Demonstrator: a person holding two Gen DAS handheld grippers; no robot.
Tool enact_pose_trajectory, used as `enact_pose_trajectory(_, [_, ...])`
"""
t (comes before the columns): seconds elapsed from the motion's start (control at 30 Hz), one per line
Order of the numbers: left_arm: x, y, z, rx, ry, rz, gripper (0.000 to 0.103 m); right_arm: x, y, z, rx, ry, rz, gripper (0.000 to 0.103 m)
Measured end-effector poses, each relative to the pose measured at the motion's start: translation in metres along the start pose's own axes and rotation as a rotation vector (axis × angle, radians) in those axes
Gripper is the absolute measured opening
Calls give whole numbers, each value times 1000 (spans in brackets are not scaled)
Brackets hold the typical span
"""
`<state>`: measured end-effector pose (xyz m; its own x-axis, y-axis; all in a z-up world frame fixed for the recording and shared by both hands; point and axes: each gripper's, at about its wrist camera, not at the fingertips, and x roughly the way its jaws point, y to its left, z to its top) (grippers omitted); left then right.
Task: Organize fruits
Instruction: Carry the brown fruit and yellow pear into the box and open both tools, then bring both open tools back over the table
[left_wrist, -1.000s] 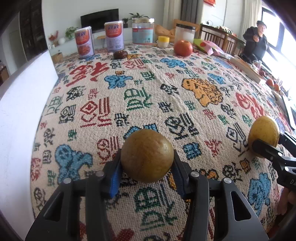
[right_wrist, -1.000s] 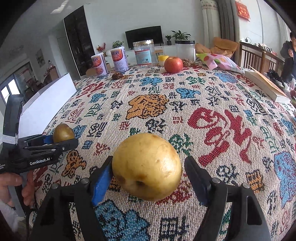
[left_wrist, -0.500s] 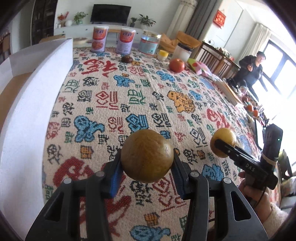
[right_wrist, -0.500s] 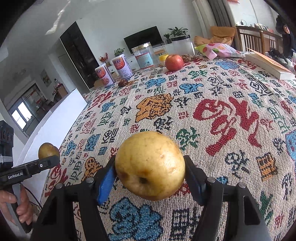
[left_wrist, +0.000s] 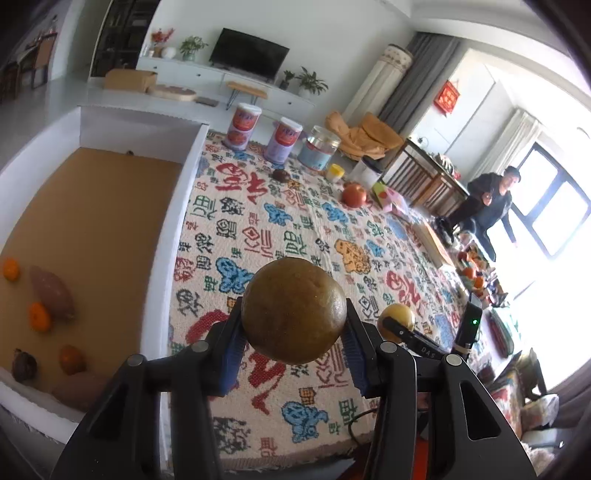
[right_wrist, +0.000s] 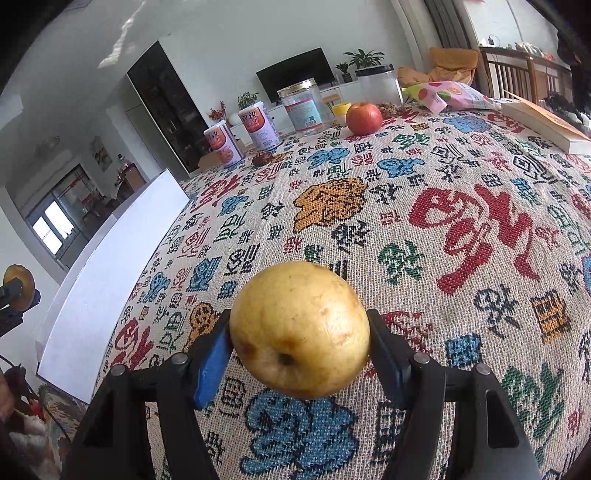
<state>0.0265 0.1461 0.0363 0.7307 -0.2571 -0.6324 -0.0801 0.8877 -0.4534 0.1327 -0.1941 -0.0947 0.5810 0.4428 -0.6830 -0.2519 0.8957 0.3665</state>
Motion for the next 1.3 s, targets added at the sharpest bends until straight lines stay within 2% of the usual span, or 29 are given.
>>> enact_pose_trajectory(0.1, [-19,17,12,-49,-40,-1,49,4,14,-1,45,36,26,68])
enact_pose_trajectory(0.17, [-34,35,21,-87,-73,27,49,6,39,1,24,59,76,68])
enact_pose_trajectory(0.27, [-55,73,39,-163,-107,93,49,2,95,11,-73,75,175,68])
enact_pose_trajectory(0.33, [-60,100,50,-200,-106,169,49,1,137,22,-136,89,248,68])
enact_pose_trajectory(0.4, [-55,127,60,-227,-81,257,49,4,184,34,-212,108,307,68])
enact_pose_trajectory(0.47, [-36,150,67,-235,-21,331,49,12,234,45,-299,133,352,68])
enact_pose_trajectory(0.53, [-13,168,72,-228,41,366,49,26,286,52,-401,164,380,69])
enact_pose_trajectory(0.67, [27,198,75,-219,151,444,49,66,372,39,-624,254,378,69])
enact_pose_trajectory(0.77, [41,215,72,-231,195,502,49,99,407,11,-755,348,315,68])
enact_pose_trajectory(0.8, [43,219,70,-235,208,511,50,107,412,0,-789,370,294,68])
enact_pose_trajectory(0.87, [38,219,65,-227,192,521,62,120,418,-17,-822,414,270,69])
enact_pose_trajectory(0.9, [33,216,63,-218,169,526,80,122,418,-25,-828,426,267,70])
enact_pose_trajectory(0.93, [26,212,61,-212,140,534,85,118,417,-27,-825,398,278,78])
enact_pose_trajectory(0.97, [17,207,60,-204,107,539,85,111,413,-27,-816,357,293,90])
enact_pose_trajectory(1.0, [9,200,58,-191,74,538,85,103,407,-24,-799,324,301,93])
enact_pose_trajectory(1.1, [-12,172,50,-132,-27,528,85,70,377,-9,-731,213,314,95])
enact_pose_trajectory(1.13, [-17,161,46,-116,-55,517,85,59,360,-2,-697,168,309,98])
enact_pose_trajectory(1.17, [-21,150,42,-105,-76,499,85,51,341,4,-656,128,296,103])
enact_pose_trajectory(1.23, [-22,129,35,-84,-96,438,85,43,293,11,-556,78,237,103])
enact_pose_trajectory(1.3, [-20,102,25,-51,-100,367,85,49,234,13,-439,76,130,103])
